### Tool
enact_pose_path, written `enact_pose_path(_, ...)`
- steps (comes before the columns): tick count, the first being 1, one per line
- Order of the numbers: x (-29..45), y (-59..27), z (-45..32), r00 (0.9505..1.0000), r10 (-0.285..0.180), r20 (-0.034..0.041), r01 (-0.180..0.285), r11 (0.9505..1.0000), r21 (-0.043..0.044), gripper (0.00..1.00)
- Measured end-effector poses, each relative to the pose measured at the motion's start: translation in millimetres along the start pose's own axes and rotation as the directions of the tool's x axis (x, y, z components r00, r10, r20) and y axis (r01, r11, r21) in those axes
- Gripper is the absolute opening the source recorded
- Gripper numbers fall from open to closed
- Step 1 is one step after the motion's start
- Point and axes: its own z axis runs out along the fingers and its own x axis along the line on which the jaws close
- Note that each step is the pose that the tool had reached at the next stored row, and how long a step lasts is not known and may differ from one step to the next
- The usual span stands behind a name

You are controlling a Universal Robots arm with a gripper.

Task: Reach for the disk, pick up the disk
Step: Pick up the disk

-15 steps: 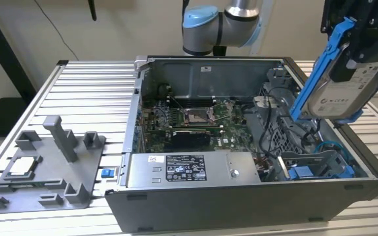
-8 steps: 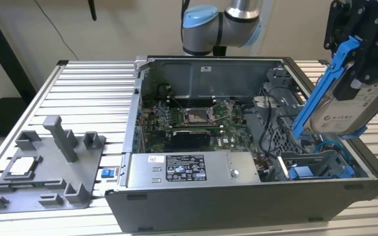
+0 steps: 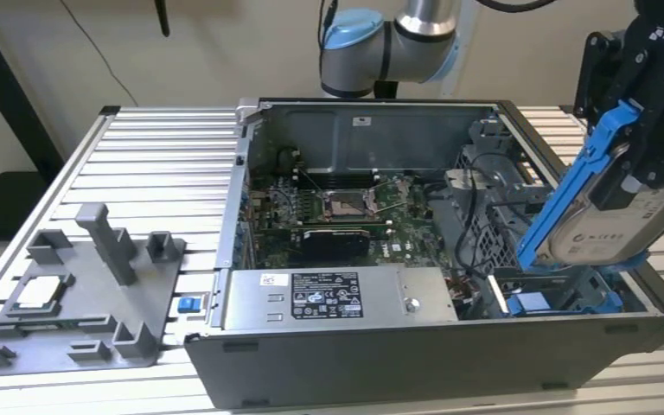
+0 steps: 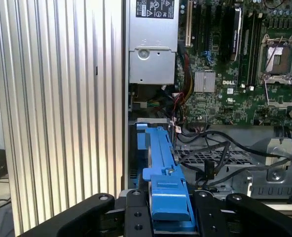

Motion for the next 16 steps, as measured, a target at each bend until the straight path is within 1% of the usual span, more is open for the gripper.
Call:
enact_pose_path(4, 5.0, 1.5, 7.0, 0.9999, 0.011, -0.0014, -0.011, 0.9999, 0.0018, 0.00)
enact_pose_path(8, 6.3, 4.1, 13.4, 0.9998, 0.018, -0.0027, -0.018, 0.9998, 0.0021, 0.00)
enact_pose_path(11, 6.4, 4.4, 15.4, 0.9998, 0.018, -0.0025, -0.018, 0.9998, 0.0021, 0.00)
enact_pose_path(16, 6.4, 4.6, 15.7, 0.9998, 0.018, -0.0027, -0.018, 0.9998, 0.0021, 0.00)
